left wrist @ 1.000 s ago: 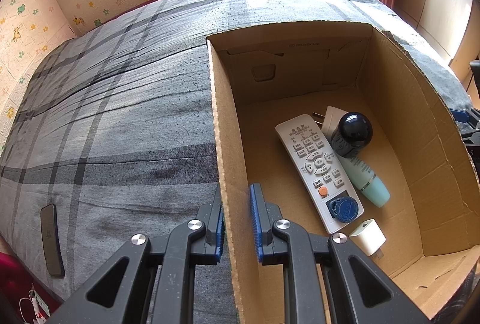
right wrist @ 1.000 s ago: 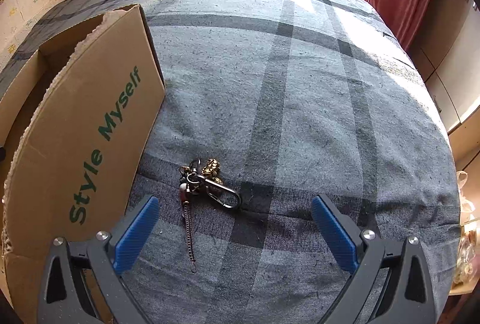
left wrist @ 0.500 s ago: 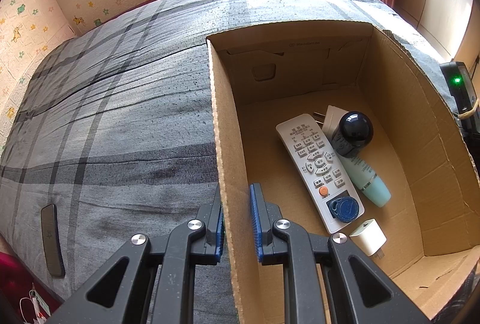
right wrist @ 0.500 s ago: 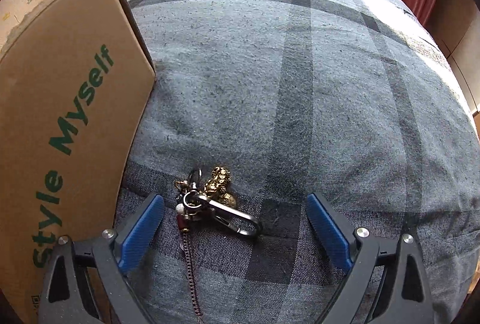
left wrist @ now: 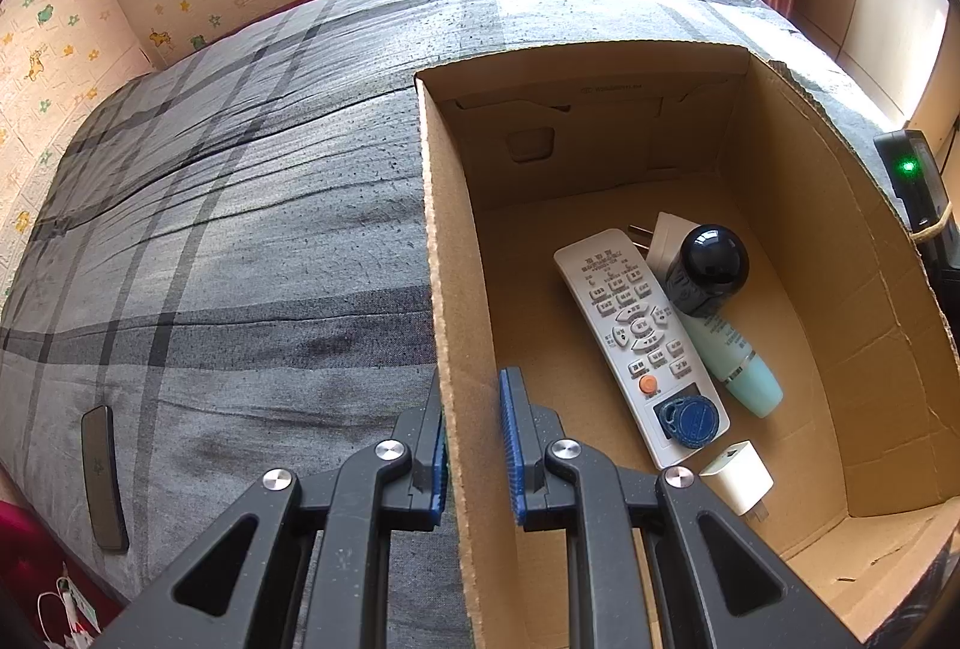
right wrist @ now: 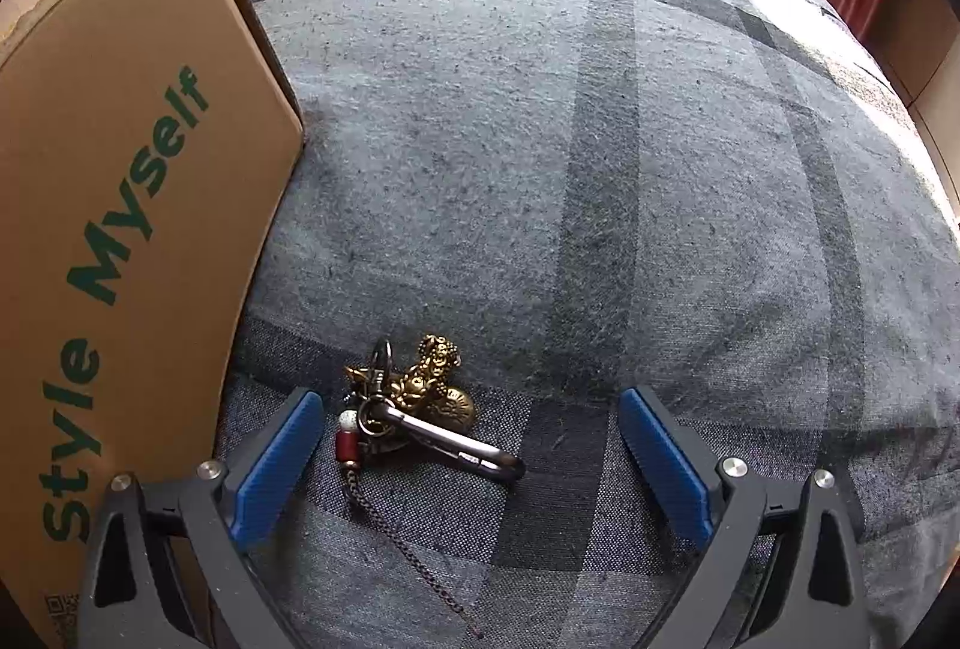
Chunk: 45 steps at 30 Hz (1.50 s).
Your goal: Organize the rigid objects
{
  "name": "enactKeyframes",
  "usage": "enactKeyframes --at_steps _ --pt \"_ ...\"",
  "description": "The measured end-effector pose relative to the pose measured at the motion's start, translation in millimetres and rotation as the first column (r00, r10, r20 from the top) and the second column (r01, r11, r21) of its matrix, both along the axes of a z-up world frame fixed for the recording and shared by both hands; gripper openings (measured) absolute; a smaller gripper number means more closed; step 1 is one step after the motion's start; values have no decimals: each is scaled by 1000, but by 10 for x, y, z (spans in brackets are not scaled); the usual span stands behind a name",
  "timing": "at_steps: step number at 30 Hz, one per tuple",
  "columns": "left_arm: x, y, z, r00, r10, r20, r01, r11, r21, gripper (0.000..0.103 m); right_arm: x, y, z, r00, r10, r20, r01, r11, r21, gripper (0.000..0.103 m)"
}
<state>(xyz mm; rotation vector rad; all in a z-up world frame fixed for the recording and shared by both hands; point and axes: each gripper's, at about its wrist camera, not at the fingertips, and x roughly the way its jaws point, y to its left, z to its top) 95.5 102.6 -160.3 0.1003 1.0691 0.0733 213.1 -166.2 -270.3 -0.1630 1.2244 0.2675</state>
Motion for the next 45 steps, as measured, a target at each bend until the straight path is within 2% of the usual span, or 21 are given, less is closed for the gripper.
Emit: enactKeyframes --at_steps 2,4,6,7,9,33,36,42,45 --pt "-2 8 -5 1000 0 -1 0 1000 -3 17 -27 7 25 1000 -10 29 10 1000 -2 100" --pt "-4 7 -2 1000 -1 0 1 1000 -3 17 -98 31 69 998 -8 65 10 1000 -19 84" --pt "3 -2 -1 1000 -2 -2 2 1000 3 17 -148 30 150 997 -21 80 22 1000 -17 41" --pt "7 -11 1 1000 -2 -3 2 1000 4 17 -161 20 172 996 -29 80 30 999 -10 38" --pt "7 -16 0 1000 -1 -2 1 1000 2 17 -185 -2 186 997 -36 74 36 999 3 10" --pt "1 -20 15 1000 -1 -1 1 1000 4 17 -458 -22 681 988 -57 146 48 997 66 0" --pt "3 -17 16 1000 -2 -1 2 1000 3 17 -489 -52 804 985 -73 159 57 993 102 0" --pt "2 -20 20 1000 0 -1 0 1000 3 17 -546 -3 1097 977 -55 208 32 993 112 0" --pt "2 -21 22 1000 0 -1 0 1000 5 17 -520 15 1093 980 -47 192 25 993 115 0"
